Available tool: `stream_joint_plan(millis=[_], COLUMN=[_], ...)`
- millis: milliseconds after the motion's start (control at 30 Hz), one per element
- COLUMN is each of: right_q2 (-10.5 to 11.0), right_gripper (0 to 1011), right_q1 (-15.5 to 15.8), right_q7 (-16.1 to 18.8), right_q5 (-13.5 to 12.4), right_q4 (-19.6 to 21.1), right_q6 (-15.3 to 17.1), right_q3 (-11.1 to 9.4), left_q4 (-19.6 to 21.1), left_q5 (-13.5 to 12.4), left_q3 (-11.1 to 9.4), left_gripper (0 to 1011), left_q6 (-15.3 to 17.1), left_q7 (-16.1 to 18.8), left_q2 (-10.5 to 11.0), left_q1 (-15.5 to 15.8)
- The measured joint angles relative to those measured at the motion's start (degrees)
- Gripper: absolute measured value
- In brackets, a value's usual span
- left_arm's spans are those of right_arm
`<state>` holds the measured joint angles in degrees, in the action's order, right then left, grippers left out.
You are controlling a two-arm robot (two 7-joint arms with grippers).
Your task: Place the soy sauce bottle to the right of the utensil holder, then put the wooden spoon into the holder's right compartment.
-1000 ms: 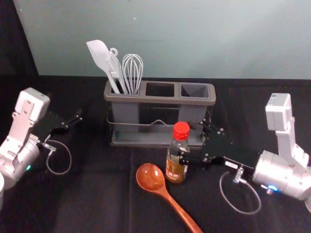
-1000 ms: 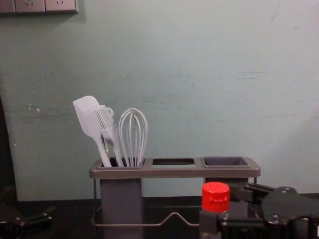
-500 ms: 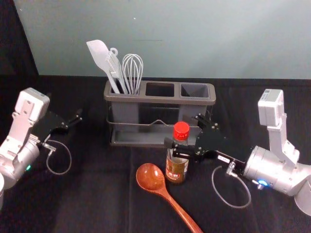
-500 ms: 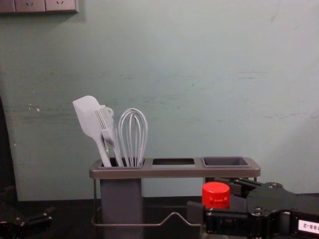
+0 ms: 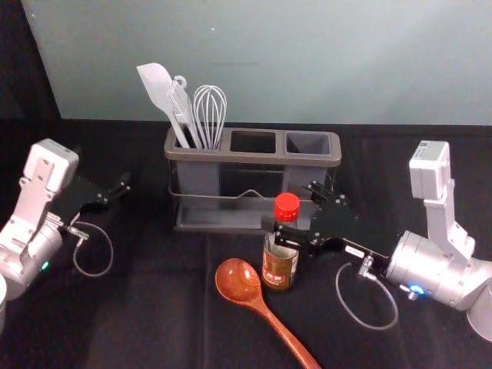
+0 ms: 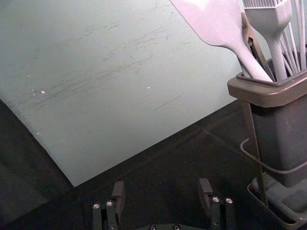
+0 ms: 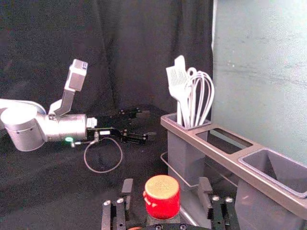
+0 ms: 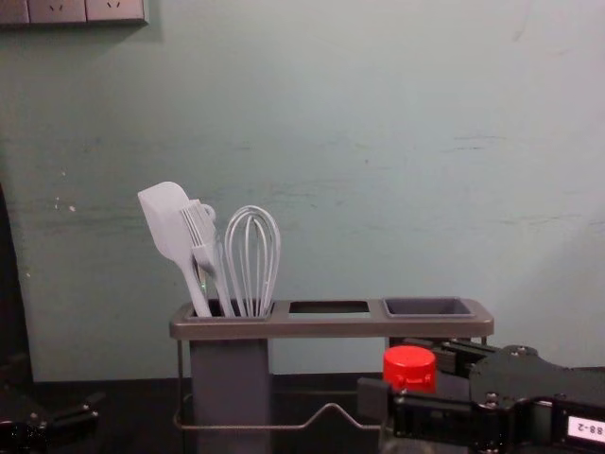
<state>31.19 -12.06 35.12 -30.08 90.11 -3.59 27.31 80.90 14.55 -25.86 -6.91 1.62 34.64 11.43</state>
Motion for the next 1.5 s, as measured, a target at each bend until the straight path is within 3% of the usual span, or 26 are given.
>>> stream_joint_plan(millis=[33, 533, 800, 1033, 1267, 1500], right_q2=[0.00, 0.07, 0.14, 1.34, 5.10, 10.17], right_gripper=[889, 400, 385, 385, 385, 385], right_q1=[0.00, 0.06, 0.10, 1.16, 4.66, 11.20], right_q7=[0.00, 0.00, 0.00, -0.79, -1.64, -2.51], right_q5=[-0.01, -0.10, -0.11, 0.33, -0.17, -2.42], right_q4=[0.00, 0.10, 0.21, 3.05, 8.14, 12.13], right_q6=[0.00, 0.08, 0.03, 0.20, 0.34, -1.41], right_q3=[0.00, -0.07, -0.07, -0.90, -3.96, -10.17], left_q4=[0.00, 0.00, 0.00, 0.00, 0.00, 0.00], left_q5=[0.00, 0.00, 0.00, 0.00, 0.00, 0.00], left_q3=[0.00, 0.00, 0.00, 0.00, -0.01, 0.00], left_gripper=[1005, 1005, 1005, 1005, 1005, 1005], left_q6=[0.00, 0.00, 0.00, 0.00, 0.00, 0.00], left_q7=[0.00, 0.00, 0.00, 0.00, 0.00, 0.00], left_q2=[0.00, 0.00, 0.00, 0.00, 0.00, 0.00], left_q1=[0.00, 0.00, 0.00, 0.00, 0.00, 0.00])
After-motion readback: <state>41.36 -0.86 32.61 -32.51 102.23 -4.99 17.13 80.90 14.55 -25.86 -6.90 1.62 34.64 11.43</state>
